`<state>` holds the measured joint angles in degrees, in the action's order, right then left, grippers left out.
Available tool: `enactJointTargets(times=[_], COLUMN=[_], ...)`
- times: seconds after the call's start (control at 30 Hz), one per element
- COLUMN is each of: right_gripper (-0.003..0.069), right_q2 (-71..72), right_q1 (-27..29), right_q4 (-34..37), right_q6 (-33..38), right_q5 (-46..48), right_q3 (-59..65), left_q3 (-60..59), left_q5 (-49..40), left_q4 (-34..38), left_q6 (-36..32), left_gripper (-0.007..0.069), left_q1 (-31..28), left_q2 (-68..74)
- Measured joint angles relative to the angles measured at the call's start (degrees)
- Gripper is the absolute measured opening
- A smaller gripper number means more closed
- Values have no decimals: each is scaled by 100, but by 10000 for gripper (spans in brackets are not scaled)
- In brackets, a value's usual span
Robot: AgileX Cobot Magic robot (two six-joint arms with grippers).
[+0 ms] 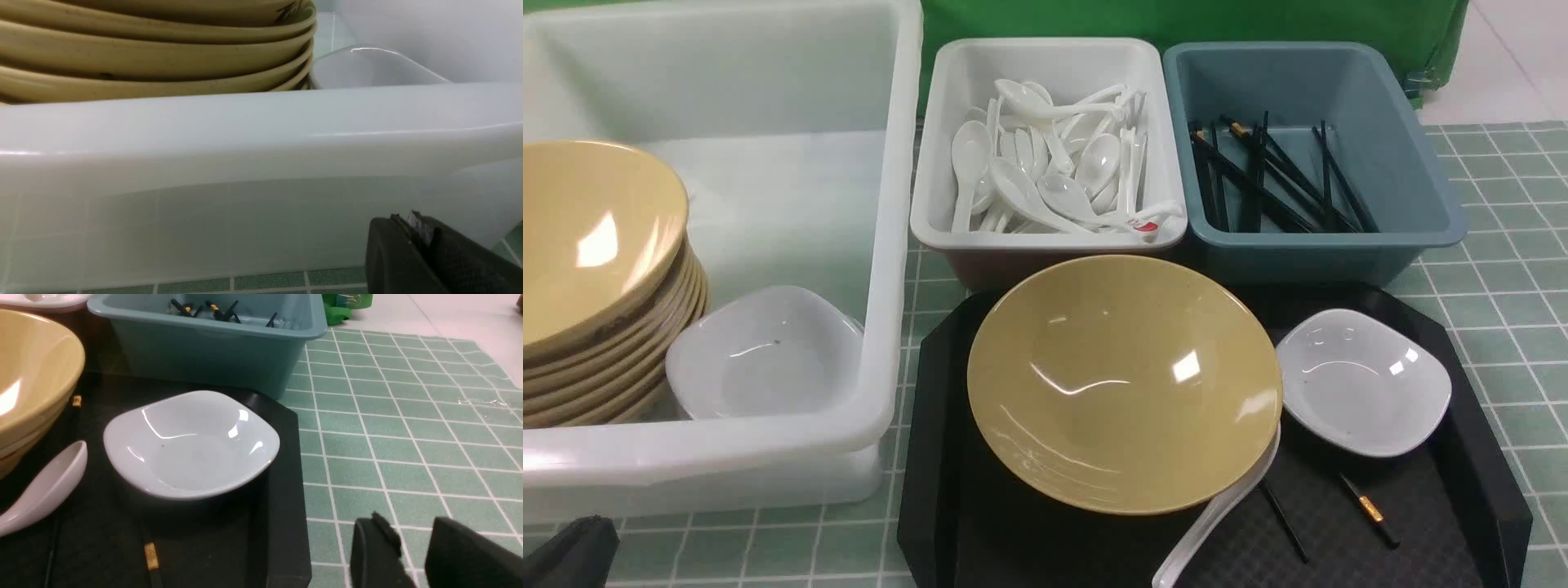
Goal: On blue table put chopsticks spoon bowls plates into blue grey white boxes.
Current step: 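Grasp the large bowl on the tray by its rim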
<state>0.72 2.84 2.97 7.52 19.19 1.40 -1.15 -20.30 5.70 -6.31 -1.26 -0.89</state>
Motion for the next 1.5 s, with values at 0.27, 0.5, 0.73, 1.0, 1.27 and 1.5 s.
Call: enactJointTargets(times=[0.27,0.5,0.73,1.0,1.27,1.5], right_gripper=[236,236,236,236,236,236], right_q2=[0,0,0,0,0,3], right_q1=[0,0,0,0,0,0], right_q4=[0,0,0,0,2,35], right_q6=[0,0,0,5,-133,-2056], right_q5=[0,0,0,-198,-2447,-5576], right_q3=[0,0,0,12,35,29], left_q3=[0,0,0,1,-37,-37], left_q5=[0,0,0,38,2378,5632], left_q4=[0,0,-21,-267,-250,-231], left_q6=[0,0,-8,-48,-42,179], left_gripper=[4,4,4,4,4,4], left_q1=[0,0,0,0,0,0], left_q2=[0,0,0,0,0,0])
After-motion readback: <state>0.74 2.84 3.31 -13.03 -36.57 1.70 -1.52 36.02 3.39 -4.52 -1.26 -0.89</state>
